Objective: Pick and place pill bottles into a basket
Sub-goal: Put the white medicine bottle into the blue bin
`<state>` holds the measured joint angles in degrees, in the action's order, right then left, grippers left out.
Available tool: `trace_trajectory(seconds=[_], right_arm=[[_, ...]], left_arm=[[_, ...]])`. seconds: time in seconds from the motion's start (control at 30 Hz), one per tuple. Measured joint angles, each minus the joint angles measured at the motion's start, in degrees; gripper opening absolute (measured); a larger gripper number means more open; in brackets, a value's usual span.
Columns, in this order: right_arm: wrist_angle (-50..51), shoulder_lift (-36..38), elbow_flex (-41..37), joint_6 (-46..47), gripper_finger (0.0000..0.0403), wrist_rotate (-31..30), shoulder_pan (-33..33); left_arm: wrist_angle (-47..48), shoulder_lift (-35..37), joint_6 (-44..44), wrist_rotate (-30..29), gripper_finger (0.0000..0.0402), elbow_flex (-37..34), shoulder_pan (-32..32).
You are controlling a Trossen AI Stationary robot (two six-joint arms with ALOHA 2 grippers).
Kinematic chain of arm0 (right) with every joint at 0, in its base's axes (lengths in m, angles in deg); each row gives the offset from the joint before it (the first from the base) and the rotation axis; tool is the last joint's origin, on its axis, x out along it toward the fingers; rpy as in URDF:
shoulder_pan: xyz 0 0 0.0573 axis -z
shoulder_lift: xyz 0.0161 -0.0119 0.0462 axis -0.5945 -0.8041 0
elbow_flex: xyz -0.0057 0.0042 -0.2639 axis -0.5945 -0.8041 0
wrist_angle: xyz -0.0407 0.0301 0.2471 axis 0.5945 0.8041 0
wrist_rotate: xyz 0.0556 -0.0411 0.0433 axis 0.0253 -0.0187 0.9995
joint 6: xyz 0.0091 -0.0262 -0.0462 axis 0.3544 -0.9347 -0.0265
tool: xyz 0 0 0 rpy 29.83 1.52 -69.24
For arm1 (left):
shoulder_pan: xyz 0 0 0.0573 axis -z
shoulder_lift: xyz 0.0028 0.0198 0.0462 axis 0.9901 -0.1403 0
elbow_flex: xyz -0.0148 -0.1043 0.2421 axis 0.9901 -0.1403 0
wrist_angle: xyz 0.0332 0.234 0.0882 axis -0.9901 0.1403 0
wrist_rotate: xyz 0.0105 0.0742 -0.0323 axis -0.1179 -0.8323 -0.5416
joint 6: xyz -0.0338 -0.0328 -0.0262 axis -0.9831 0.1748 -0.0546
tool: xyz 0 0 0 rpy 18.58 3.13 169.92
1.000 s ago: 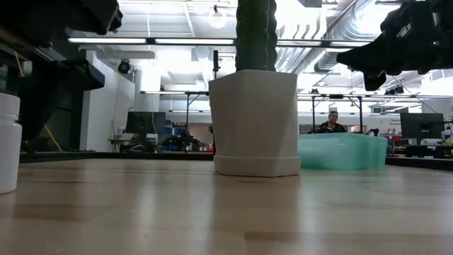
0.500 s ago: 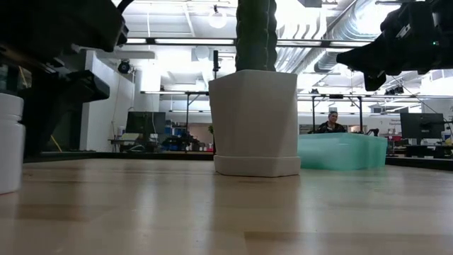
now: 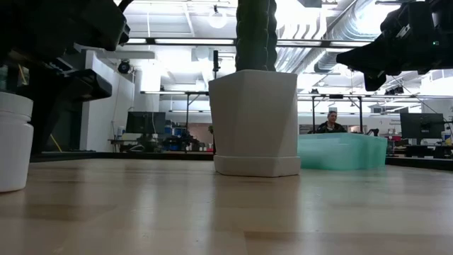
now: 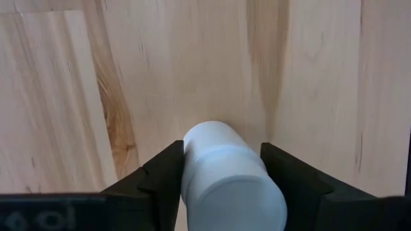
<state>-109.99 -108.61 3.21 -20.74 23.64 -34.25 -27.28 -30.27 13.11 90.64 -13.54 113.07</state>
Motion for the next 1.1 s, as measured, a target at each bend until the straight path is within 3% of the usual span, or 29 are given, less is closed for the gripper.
trace_trajectory(seconds=[0.23,0.53,0.67,0.8,1.1], right_arm=[[-0.02,0.00,0.00,0.00,0.0004,0.02,-0.01],[-4.33,0.00,0.00,0.35,0.0010,1.96,-0.01],[-6.06,-0.01,0.00,3.92,0.0023,2.09,0.00],[-6.47,0.00,0.00,14.91,0.0050,2.10,0.01],[-6.42,0.00,0.00,37.68,0.0159,9.29,-0.01]], left_arm=[[5.45,1.71,-2.87,0.00,0.0217,-0.02,-0.02],[6.86,12.52,-4.99,-4.41,0.0215,0.02,-2.29],[-0.68,17.46,-5.10,-11.41,0.0215,0.02,-6.11],[-11.55,19.80,0.32,-16.06,0.0214,0.13,-9.82],[-30.59,17.95,15.23,-20.25,0.0214,0.04,-14.80]])
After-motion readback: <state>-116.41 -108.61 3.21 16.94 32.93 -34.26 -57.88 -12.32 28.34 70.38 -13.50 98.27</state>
